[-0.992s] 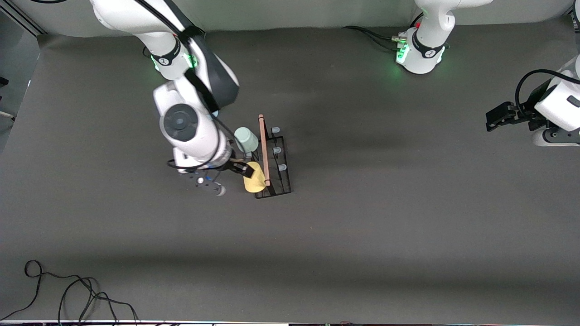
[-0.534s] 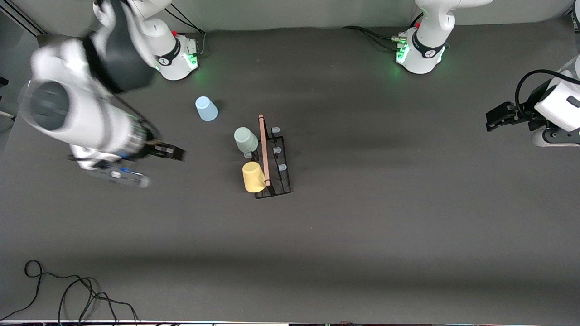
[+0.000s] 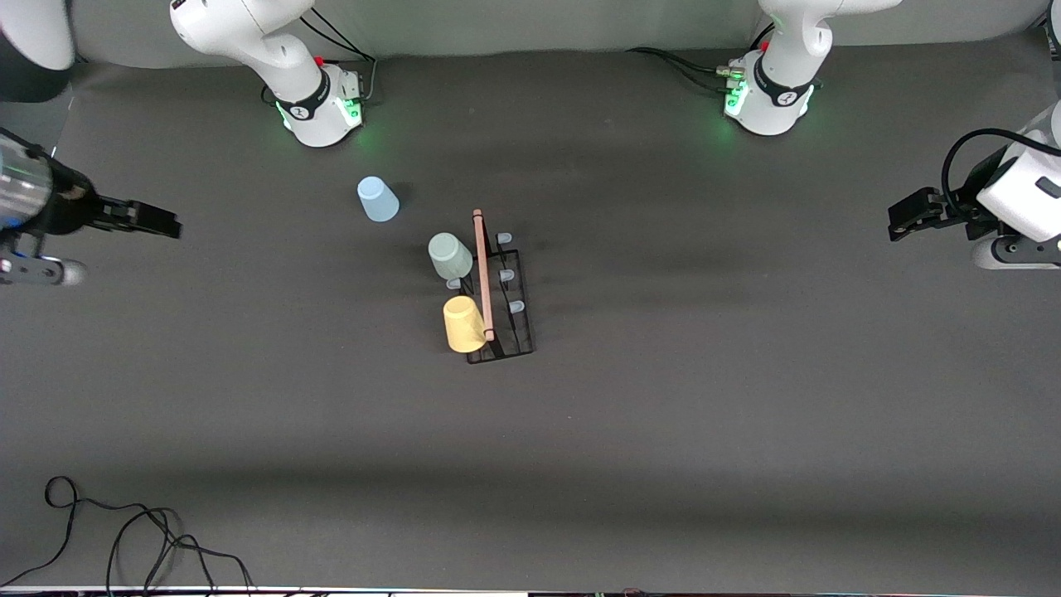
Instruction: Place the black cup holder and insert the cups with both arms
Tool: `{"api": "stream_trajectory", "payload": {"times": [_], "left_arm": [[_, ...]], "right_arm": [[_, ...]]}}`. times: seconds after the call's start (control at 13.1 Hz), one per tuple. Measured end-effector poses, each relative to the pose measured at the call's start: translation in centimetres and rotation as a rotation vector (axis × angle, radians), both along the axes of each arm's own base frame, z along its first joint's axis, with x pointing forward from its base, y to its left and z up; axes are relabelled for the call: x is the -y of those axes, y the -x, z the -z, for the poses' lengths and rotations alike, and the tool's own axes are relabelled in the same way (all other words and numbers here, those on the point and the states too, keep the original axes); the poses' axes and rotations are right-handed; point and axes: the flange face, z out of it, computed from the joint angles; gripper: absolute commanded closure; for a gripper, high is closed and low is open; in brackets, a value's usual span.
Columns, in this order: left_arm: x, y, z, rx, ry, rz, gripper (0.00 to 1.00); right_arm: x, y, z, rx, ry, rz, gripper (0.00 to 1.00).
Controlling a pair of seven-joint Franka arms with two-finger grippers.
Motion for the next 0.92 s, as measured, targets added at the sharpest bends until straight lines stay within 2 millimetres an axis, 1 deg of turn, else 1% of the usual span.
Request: {"api": "stream_trajectory", "payload": {"times": [0.08, 0.15, 0.38, 0.69, 0.92], "left_arm": [[0.0, 0.0, 0.0, 0.0, 0.0, 0.0, 0.0], [0.0, 0.0, 0.0, 0.0, 0.0, 0.0, 0.0], [0.0, 0.0, 0.0, 0.0, 0.0, 0.0, 0.0], [0.0, 0.0, -0.1, 0.001, 0.0, 0.0, 0.0], [0.0, 0.0, -0.2, 0.004, 0.0, 0.0, 0.0]], "right_arm": [[0.7, 0.1, 0.0, -0.002, -0.001, 0.008, 0.0], [0.9, 0.1, 0.1, -0.004, -0.001, 0.01, 0.0], [0.3, -0.4, 0.4, 0.024, 0.0, -0.003, 0.0], [0.7, -0.8, 1.4, 0.083, 0.01, -0.017, 0.0], [-0.1, -0.5, 1.5, 0.123, 0.016, -0.051, 0.0]]}}
